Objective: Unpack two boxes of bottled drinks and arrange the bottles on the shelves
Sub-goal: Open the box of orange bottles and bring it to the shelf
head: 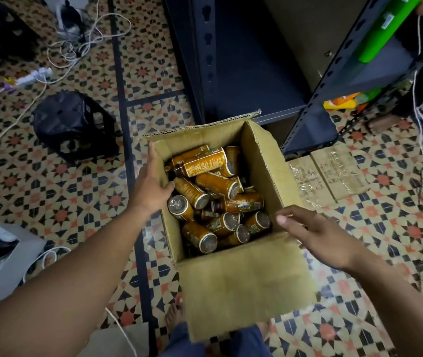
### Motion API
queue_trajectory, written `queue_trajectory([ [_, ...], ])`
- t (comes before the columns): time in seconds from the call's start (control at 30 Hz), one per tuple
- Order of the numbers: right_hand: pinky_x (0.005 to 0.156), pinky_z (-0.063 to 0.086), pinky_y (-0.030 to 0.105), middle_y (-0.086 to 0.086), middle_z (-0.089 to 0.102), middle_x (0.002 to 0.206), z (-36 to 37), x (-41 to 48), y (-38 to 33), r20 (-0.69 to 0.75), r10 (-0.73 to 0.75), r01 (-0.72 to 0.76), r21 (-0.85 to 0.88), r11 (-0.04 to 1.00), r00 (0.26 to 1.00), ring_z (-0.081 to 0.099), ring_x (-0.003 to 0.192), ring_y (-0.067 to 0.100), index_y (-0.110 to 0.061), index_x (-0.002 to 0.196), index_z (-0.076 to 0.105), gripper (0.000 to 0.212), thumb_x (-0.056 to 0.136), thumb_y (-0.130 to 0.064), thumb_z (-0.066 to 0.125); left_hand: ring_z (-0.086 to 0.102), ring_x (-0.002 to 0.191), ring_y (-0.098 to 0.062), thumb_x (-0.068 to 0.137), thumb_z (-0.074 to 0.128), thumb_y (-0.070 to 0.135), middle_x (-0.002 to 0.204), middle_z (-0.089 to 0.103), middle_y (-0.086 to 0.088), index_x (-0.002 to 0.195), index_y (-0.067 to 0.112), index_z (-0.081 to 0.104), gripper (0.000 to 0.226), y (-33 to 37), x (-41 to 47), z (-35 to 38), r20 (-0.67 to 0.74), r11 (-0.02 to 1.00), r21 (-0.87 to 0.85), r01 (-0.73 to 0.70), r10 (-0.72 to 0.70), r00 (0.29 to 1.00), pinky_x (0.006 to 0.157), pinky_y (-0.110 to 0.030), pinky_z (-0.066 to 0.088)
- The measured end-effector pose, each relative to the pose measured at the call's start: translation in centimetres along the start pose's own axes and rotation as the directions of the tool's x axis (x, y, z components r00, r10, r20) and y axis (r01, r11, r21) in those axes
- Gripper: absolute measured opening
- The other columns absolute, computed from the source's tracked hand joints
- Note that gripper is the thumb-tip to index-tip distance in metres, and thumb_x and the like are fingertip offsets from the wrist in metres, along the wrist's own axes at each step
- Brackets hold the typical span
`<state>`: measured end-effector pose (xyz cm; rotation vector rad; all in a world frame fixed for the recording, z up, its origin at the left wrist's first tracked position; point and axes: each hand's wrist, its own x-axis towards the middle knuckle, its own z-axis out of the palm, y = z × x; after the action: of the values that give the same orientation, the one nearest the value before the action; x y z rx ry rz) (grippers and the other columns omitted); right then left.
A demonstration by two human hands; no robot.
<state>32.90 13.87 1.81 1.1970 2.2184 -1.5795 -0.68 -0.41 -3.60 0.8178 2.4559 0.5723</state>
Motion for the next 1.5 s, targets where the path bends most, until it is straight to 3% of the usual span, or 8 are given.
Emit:
queue_trajectory([
  [0.17, 0.102, 0.039, 0.033, -0.007, 0.045, 0.151, 2.7, 4.6, 2.0, -0.273, -0.021, -0.001, -0.078, 0.997, 0.962, 0.044, 0.138, 0.02, -0.036, 0.151, 0.041, 0.065, 0.093, -0.064, 0.049, 0.06, 0.118, -0.03, 0.095, 0.069, 0.027, 0.167, 0.021, -0.006, 0.153, 0.045, -0.025, 0.112, -0.2, 1.4, 0.6, 0.0, 1.0, 0.015, -0.009, 0.009, 1.0, 0.074, -0.029, 0.045],
  [0.43, 0.12, 0.021, 0.04, -0.004, 0.028, 0.167, 3.0, 11.3, 3.2, -0.245, 0.146, -0.097, 0.199, 0.975, 0.958, 0.025, 0.153, 0.024, -0.048, 0.16, 0.021, 0.062, 0.102, -0.065, 0.032, 0.031, 0.144, -0.022, 0.107, 0.04, 0.044, 0.168, 0.017, 0.0, 0.155, 0.045, -0.019, 0.076, -1.1, 4.1, 2.3, 0.003, 0.947, -0.309, 0.091, -0.094, 0.996, 0.11, -0.047, 0.035],
  [0.57, 0.121, 0.018, 0.039, -0.008, 0.031, 0.166, 2.0, 13.5, 3.1, -0.184, 0.158, -0.099, 0.292, 0.951, 0.97, 0.024, 0.154, 0.021, -0.05, 0.156, 0.029, 0.061, 0.099, -0.07, 0.031, 0.054, 0.115, -0.024, 0.11, 0.027, 0.033, 0.133, 0.051, -0.008, 0.143, 0.019, 0.044, 0.04, -1.9, 5.0, 3.5, -0.02, 0.857, -0.418, 0.301, -0.339, 0.94, 0.097, -0.04, 0.042],
  [0.7, 0.112, 0.022, 0.03, 0.0, 0.038, 0.163, 1.8, 13.9, 2.9, -0.28, 0.113, -0.051, 0.218, 0.974, 0.953, 0.03, 0.151, 0.024, -0.039, 0.156, 0.038, 0.056, 0.105, -0.059, 0.029, 0.05, 0.131, -0.034, 0.112, 0.022, 0.03, 0.156, 0.04, -0.01, 0.156, 0.019, 0.035, 0.047, -2.2, 4.0, 4.5, -0.071, 0.753, -0.579, 0.314, -0.43, 0.9, 0.103, -0.045, 0.042],
  [1.0, 0.11, 0.033, 0.04, 0.005, 0.047, 0.157, 2.3, 12.6, 2.5, -0.419, -0.01, 0.044, 0.073, 0.996, 0.908, 0.04, 0.145, 0.03, -0.035, 0.156, 0.039, 0.058, 0.104, -0.06, 0.031, 0.013, 0.14, 0.009, 0.105, 0.024, 0.054, 0.165, 0.02, 0.017, 0.161, 0.038, 0.015, 0.058, -2.0, -2.5, 5.3, -0.108, 0.821, -0.565, 0.077, -0.166, 0.98, 0.118, -0.025, 0.012],
  [1.17, 0.113, 0.034, 0.042, 0.006, 0.045, 0.158, 2.8, 11.7, 2.4, -0.356, -0.01, 0.028, 0.047, 0.998, 0.934, 0.04, 0.145, 0.029, -0.036, 0.158, 0.034, 0.065, 0.1, -0.064, 0.039, 0.018, 0.14, 0.003, 0.104, 0.03, 0.056, 0.166, 0.019, 0.015, 0.16, 0.043, 0.013, 0.06, -1.9, -4.7, 6.1, -0.086, 0.812, -0.572, 0.117, -0.201, 0.976, 0.116, -0.028, 0.017],
  [1.33, 0.116, 0.019, 0.032, -0.006, 0.035, 0.164, 2.8, 11.6, 3.7, -0.301, 0.088, -0.008, 0.258, 0.966, 0.95, 0.028, 0.152, 0.019, -0.044, 0.157, 0.033, 0.06, 0.102, -0.066, 0.028, 0.03, 0.149, -0.021, 0.089, 0.031, 0.085, 0.162, 0.033, 0.004, 0.154, 0.04, 0.036, 0.079, -3.9, -5.8, 7.8, 0.082, 0.593, -0.711, 0.378, -0.464, 0.882, 0.121, -0.049, 0.023],
  [1.5, 0.123, 0.024, 0.047, -0.011, 0.037, 0.162, 2.2, 13.4, 6.8, -0.099, 0.227, -0.165, 0.423, 0.891, 0.969, 0.035, 0.146, 0.014, -0.055, 0.153, 0.032, 0.098, 0.068, -0.104, 0.033, 0.041, 0.141, -0.03, 0.049, 0.05, 0.106, 0.157, 0.041, -0.005, 0.152, 0.045, 0.036, 0.121, -8.9, -3.4, 9.9, 0.375, 0.372, -0.767, 0.523, -0.402, 0.835, 0.115, -0.062, 0.031],
])
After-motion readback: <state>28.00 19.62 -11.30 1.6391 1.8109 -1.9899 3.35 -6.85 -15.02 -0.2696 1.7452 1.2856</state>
